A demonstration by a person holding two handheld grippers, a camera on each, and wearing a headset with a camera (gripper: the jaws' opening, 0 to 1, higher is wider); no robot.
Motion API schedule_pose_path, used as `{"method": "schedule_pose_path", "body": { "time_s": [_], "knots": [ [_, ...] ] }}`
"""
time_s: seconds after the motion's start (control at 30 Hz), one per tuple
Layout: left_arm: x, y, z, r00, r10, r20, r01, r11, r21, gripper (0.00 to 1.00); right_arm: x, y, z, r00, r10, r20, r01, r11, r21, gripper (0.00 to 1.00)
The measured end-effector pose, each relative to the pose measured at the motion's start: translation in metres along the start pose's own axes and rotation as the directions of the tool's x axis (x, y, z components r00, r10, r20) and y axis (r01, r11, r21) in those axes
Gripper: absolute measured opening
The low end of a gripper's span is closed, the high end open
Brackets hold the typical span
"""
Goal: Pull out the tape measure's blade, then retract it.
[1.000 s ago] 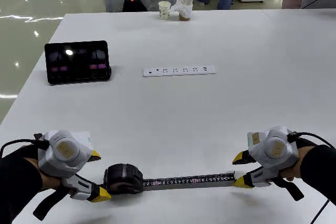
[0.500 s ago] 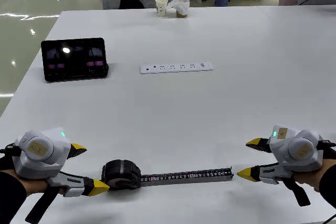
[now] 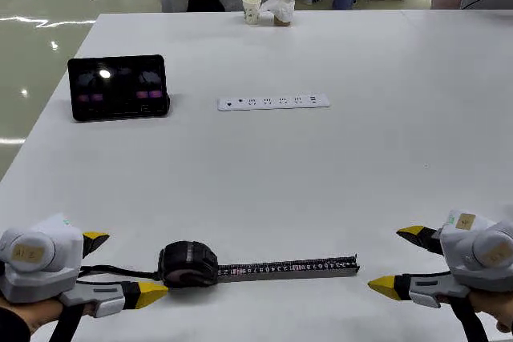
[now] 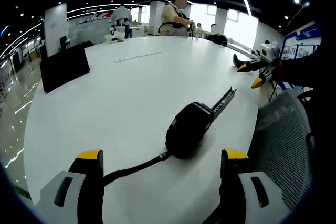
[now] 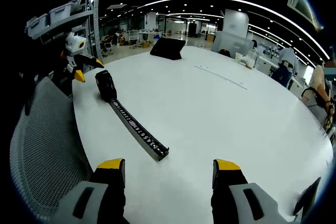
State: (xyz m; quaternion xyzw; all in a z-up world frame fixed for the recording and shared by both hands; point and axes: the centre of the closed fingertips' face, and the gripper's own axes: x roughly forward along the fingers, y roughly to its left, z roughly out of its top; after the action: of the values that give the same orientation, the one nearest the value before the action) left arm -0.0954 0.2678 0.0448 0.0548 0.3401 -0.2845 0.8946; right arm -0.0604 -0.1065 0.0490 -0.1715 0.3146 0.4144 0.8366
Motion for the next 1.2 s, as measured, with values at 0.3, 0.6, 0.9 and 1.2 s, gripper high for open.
{"method": "schedule_pose_path", "body": {
  "time_s": [0.3,0.6,0.9,1.2],
  "knots": [
    [-0.014,0.004,-0.009,0.9972,0.065,0.038,-0.061,0.994,-0.092,0.98,-0.008,0.002,-0.021,0.9967,-0.076,0.03,0.073,0.994,0.083,0.85],
    [-0.019,0.0,-0.011,0.9956,0.061,0.071,-0.054,0.994,-0.091,0.99,-0.024,0.008,-0.037,0.9965,-0.078,0.03,0.074,0.988,0.135,0.99],
    [-0.022,-0.008,-0.015,0.9967,0.041,0.07,-0.038,0.998,-0.044,0.99,-0.032,0.008,-0.036,0.9955,-0.087,0.035,0.081,0.985,0.155,0.99],
    [-0.023,-0.016,-0.004,0.994,0.014,0.108,-0.011,0.999,-0.037,0.99,-0.037,0.01,-0.044,0.9964,-0.085,0.006,0.083,0.989,0.124,0.99]
  ]
}}
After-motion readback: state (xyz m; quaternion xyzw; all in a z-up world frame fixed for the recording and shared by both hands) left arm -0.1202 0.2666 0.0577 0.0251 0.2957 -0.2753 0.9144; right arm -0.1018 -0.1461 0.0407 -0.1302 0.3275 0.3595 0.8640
